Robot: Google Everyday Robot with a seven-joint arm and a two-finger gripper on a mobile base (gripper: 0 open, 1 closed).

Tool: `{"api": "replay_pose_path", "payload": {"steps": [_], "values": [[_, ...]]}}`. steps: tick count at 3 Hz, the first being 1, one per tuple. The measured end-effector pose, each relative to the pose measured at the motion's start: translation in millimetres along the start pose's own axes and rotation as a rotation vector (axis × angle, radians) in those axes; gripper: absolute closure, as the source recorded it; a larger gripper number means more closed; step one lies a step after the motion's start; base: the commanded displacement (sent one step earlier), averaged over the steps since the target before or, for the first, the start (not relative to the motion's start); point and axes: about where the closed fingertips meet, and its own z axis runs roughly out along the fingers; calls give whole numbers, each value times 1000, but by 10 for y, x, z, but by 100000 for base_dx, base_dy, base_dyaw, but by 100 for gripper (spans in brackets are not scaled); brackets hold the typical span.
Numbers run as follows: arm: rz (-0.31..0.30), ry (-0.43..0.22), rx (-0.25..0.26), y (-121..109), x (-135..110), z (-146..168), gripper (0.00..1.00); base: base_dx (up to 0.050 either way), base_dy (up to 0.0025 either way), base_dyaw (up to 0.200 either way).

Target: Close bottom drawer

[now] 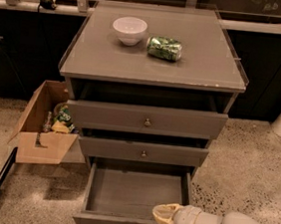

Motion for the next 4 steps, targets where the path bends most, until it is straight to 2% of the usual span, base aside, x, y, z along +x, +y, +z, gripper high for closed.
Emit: {"api": "replay_pose_path", "payload": {"steps": [1,2,3,4], "values": [[23,-16,55,-41,166,165,100,0,0,0],[56,-37,114,-114,632,565,100,0,0,0],[67,-40,105,-80,663,606,100,0,0,0],[49,-43,82,-57,646,603,100,0,0,0]]}}
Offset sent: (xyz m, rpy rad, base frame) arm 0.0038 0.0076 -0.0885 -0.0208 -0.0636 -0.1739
